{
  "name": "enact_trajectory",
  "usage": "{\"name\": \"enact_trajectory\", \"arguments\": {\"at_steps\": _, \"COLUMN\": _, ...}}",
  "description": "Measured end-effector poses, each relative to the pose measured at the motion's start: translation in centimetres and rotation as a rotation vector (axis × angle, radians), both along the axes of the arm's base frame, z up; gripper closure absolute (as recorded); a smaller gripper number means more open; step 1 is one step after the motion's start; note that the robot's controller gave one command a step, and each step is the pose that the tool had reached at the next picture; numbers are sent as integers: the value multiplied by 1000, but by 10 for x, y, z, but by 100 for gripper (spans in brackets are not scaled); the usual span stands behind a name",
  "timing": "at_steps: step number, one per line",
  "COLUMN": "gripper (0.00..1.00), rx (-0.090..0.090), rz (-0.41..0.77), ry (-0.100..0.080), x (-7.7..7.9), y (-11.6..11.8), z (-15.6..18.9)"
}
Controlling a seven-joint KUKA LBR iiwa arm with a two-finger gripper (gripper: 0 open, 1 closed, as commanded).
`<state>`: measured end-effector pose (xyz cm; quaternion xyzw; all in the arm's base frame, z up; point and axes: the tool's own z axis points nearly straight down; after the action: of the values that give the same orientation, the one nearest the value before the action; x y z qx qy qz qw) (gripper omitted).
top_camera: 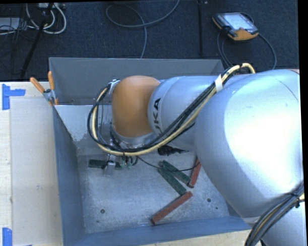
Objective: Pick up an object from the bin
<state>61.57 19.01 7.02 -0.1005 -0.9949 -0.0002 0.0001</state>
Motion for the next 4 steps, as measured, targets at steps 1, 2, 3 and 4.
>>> {"name": "enact_trajectory", "arguments": {"at_steps": 1, "gripper": 100, "rx": 0, "rz": 0, "ry": 1, "x": 0, "y": 0, "z": 1}}
{"name": "enact_trajectory", "arguments": {"at_steps": 2, "gripper": 100, "rx": 0, "rz": -1, "ry": 0, "x": 0, "y": 0, "z": 5}}
{"name": "enact_trajectory", "arguments": {"at_steps": 3, "gripper": 100, "rx": 0, "rz": -1, "ry": 0, "x": 0, "y": -1, "z": 9}}
{"name": "enact_trajectory", "arguments": {"at_steps": 4, "gripper": 100, "rx": -1, "rz": -2, "ry": 4, "x": -1, "y": -1, "z": 16}}
